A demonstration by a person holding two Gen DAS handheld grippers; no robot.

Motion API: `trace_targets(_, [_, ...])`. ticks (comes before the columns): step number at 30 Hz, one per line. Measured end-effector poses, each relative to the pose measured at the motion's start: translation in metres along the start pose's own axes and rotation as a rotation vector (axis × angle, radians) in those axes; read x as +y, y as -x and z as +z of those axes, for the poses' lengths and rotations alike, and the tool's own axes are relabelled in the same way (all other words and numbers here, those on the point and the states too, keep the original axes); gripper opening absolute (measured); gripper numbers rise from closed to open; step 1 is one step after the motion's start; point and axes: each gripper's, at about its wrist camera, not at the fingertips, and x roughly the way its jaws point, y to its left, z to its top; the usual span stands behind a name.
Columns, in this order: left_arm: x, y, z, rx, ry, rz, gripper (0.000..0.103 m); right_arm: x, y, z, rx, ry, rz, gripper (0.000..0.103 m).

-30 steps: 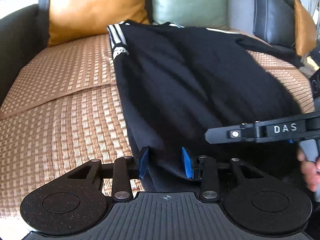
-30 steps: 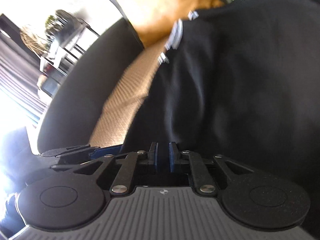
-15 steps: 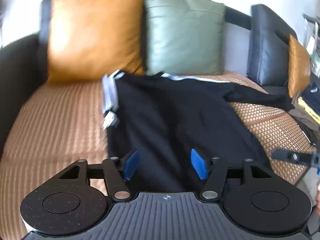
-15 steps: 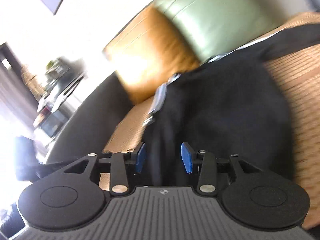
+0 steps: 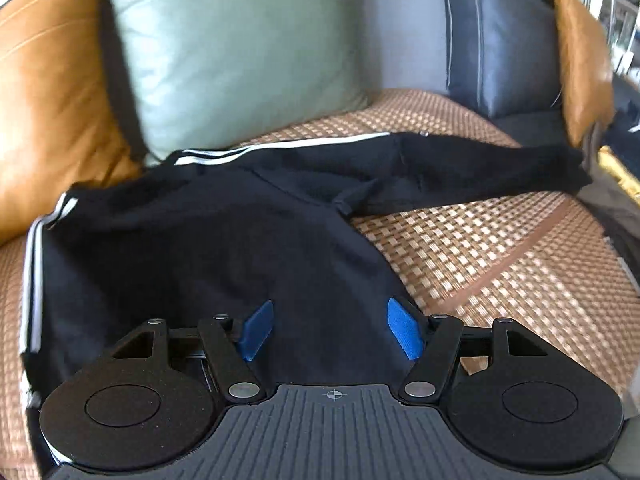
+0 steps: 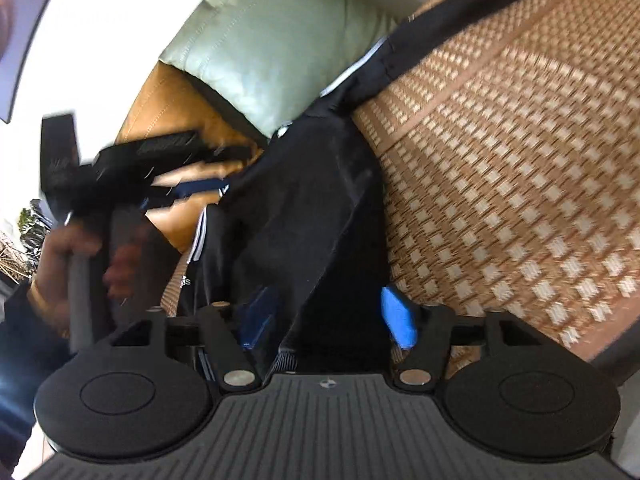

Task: Fold clothes

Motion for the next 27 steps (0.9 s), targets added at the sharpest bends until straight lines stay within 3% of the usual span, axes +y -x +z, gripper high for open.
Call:
trace_targets(1, [-0.003,-0.006,0.004,0.007,-0.007,0.002,0.077,0.004,-0.007,0.003,0.023,0.014,-0.003,0.073])
trace_targets(5, [-0.011,-0.024,0.013,0.017,-0.029,0.008,0.077,0.031,-0.024,-0.003,0.076,0.222,-0.155,0.072])
trace_targets(8, [-0.014,-0.035,0.013,0.018,-0.068,0.042,0.078,0.028,-0.012,-0.015,0.083,0.324,-0.205,0.056])
trace_targets(12, [-0.021,-0.057,0.020,0.028,-0.100,0.085,0.078,0.004,0.011,-0.010,0.067,0.194,-0.161,0.054])
trace_targets(15, [-0.029,-0.074,0.032,0.016,-0.114,0.112,0.079,-0.002,0.014,-0.004,0.081,0.115,-0.096,0.062])
trace_targets(24, [-0.037,-0.142,0.069,0.100,-0.183,0.213,0.078,-0.018,0.009,0.001,0.109,0.059,-0.002,0.066])
trace_targets(27, [-0.038,-0.149,0.070,0.089,-0.190,0.220,0.079,-0.024,0.008,0.003,0.115,0.037,0.027,0.068])
